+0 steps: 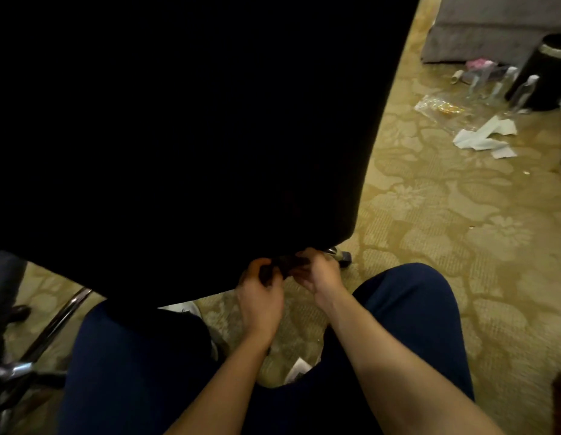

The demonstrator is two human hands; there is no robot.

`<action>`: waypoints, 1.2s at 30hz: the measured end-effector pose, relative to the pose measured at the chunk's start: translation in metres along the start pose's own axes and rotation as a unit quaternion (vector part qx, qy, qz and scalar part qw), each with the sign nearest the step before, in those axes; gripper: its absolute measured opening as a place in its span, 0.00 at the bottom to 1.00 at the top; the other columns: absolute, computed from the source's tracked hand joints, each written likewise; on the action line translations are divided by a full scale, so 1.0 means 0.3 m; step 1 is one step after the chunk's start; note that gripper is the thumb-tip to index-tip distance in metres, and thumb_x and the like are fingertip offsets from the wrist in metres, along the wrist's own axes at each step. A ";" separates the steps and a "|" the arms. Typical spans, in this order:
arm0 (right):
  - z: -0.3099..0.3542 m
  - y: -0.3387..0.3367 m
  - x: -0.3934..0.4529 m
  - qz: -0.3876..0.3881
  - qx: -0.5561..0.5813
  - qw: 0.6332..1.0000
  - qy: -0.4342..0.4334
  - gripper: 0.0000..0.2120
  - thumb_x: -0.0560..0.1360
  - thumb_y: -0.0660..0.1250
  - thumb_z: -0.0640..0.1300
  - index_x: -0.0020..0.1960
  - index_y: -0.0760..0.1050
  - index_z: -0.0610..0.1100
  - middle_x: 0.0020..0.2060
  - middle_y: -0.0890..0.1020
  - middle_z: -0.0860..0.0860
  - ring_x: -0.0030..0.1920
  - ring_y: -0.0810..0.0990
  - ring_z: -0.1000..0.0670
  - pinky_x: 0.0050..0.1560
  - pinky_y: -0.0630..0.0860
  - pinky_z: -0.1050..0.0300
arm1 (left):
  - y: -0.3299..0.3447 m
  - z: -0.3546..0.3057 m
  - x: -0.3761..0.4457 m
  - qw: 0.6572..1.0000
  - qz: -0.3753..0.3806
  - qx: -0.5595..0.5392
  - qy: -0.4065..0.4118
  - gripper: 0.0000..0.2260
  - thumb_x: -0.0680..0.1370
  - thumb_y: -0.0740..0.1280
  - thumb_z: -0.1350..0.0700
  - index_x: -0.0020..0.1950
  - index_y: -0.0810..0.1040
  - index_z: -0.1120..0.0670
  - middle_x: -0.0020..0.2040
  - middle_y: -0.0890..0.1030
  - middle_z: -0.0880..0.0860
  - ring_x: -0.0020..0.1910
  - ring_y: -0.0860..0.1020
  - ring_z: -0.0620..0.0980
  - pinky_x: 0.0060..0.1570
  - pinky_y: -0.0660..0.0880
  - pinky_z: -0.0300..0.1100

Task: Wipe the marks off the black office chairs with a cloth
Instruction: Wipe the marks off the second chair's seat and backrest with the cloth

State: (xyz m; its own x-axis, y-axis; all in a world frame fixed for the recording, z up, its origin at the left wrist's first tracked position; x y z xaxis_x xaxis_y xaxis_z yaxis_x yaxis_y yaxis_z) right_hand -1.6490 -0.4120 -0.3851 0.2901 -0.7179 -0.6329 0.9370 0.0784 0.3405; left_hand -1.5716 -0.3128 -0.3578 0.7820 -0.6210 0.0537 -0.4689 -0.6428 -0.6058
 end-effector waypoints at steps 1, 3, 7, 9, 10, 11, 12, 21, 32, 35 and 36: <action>0.037 -0.038 0.019 -0.017 0.003 1.000 -0.007 0.06 0.78 0.62 0.39 0.54 0.75 0.39 0.38 0.81 0.44 0.30 0.81 0.52 0.27 0.75 0.63 | 0.040 -0.043 -0.006 1.000 0.024 0.003 0.001 0.10 0.79 0.69 0.54 0.59 0.80 0.52 0.47 0.81 0.48 0.45 0.78 0.46 0.40 0.70 0.32; 0.104 -0.107 0.055 -0.058 0.021 0.998 -0.018 0.05 0.79 0.61 0.40 0.48 0.74 0.39 0.34 0.78 0.45 0.27 0.78 0.52 0.24 0.73 0.63 | 0.121 -0.113 -0.014 0.997 0.074 0.001 0.003 0.14 0.78 0.68 0.47 0.62 0.79 0.49 0.50 0.82 0.48 0.50 0.80 0.47 0.46 0.76 0.38; 0.211 -0.206 0.123 -0.144 0.053 0.986 -0.057 0.09 0.78 0.61 0.39 0.38 0.71 0.42 0.31 0.75 0.46 0.30 0.73 0.49 0.25 0.69 0.62 | 0.268 -0.217 -0.019 0.982 0.189 -0.010 -0.015 0.29 0.69 0.60 0.32 0.67 0.75 0.43 0.59 0.81 0.49 0.60 0.78 0.50 0.58 0.78 0.51; 0.242 -0.236 0.152 -0.175 0.036 0.979 -0.096 0.09 0.77 0.62 0.40 0.37 0.71 0.43 0.32 0.76 0.46 0.35 0.75 0.46 0.32 0.72 0.57 | 0.314 -0.270 -0.014 0.973 0.229 -0.018 -0.009 0.28 0.70 0.62 0.35 0.68 0.74 0.43 0.61 0.80 0.49 0.62 0.77 0.50 0.62 0.76 0.52; 0.256 -0.244 0.162 -0.181 0.011 0.976 -0.118 0.08 0.76 0.62 0.40 0.38 0.72 0.44 0.34 0.78 0.46 0.38 0.77 0.45 0.36 0.73 0.54 | 0.324 -0.301 -0.013 0.970 0.240 -0.020 -0.005 0.26 0.73 0.64 0.39 0.69 0.74 0.44 0.62 0.80 0.49 0.63 0.77 0.50 0.63 0.75 0.50; 0.271 -0.244 0.167 -0.177 -0.024 0.973 -0.143 0.07 0.76 0.63 0.41 0.39 0.73 0.45 0.35 0.79 0.47 0.40 0.78 0.45 0.39 0.75 0.53 | 0.329 -0.321 -0.010 0.970 0.241 -0.019 -0.007 0.23 0.76 0.65 0.43 0.70 0.74 0.46 0.63 0.80 0.49 0.64 0.76 0.49 0.65 0.74 0.48; 0.282 -0.242 0.176 -0.167 -0.069 0.969 -0.167 0.05 0.76 0.65 0.43 0.40 0.74 0.46 0.38 0.81 0.48 0.41 0.80 0.47 0.42 0.76 0.52 | 0.334 -0.328 -0.005 0.972 0.236 -0.016 -0.017 0.21 0.78 0.66 0.47 0.71 0.74 0.47 0.64 0.79 0.49 0.64 0.75 0.49 0.66 0.72 0.46; 0.244 -0.223 0.134 -0.074 -0.223 0.952 -0.196 0.15 0.78 0.59 0.51 0.40 0.78 0.47 0.35 0.82 0.47 0.40 0.81 0.45 0.46 0.77 0.42 | 0.293 -0.260 -0.033 0.971 0.236 -0.035 -0.032 0.20 0.80 0.66 0.53 0.73 0.72 0.47 0.66 0.78 0.47 0.61 0.74 0.39 0.61 0.70 0.35; 0.067 -0.167 0.008 0.010 -0.287 0.951 -0.115 0.15 0.66 0.58 0.59 0.37 0.77 0.49 0.37 0.83 0.46 0.45 0.82 0.39 0.49 0.80 0.36 | 0.077 -0.131 -0.141 0.989 0.087 -0.076 -0.093 0.05 0.79 0.68 0.52 0.50 0.79 0.40 0.48 0.83 0.46 0.52 0.81 0.48 0.52 0.76 0.43; 0.014 -0.128 -0.037 0.039 -0.338 0.935 -0.102 0.12 0.72 0.60 0.52 0.38 0.79 0.48 0.37 0.84 0.46 0.42 0.83 0.41 0.46 0.82 0.40 | -0.012 -0.077 -0.159 0.986 0.083 -0.085 -0.118 0.06 0.79 0.69 0.50 0.47 0.78 0.38 0.49 0.83 0.46 0.50 0.81 0.47 0.55 0.79 0.51; -0.001 -0.112 -0.054 0.050 -0.352 0.929 -0.101 0.11 0.73 0.60 0.50 0.39 0.79 0.48 0.37 0.84 0.46 0.40 0.84 0.42 0.44 0.82 0.41 | -0.042 -0.063 -0.163 0.984 0.084 -0.094 -0.126 0.05 0.79 0.69 0.51 0.49 0.78 0.40 0.50 0.83 0.47 0.50 0.81 0.47 0.55 0.79 0.52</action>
State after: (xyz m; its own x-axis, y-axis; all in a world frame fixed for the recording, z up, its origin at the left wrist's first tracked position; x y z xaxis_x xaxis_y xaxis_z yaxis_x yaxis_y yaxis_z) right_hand -1.6851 -0.4029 -0.3865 0.4071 -0.7919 -0.4552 0.8225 0.5345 -0.1942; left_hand -1.6116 -0.2828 -0.3377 0.7521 -0.6108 -0.2475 -0.6502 -0.6265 -0.4299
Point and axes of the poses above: each hand's wrist, its own x-axis towards the middle knuckle, its own y-axis out of the palm, z = x × y, the point moved 2 cm from there along x, towards the middle knuckle
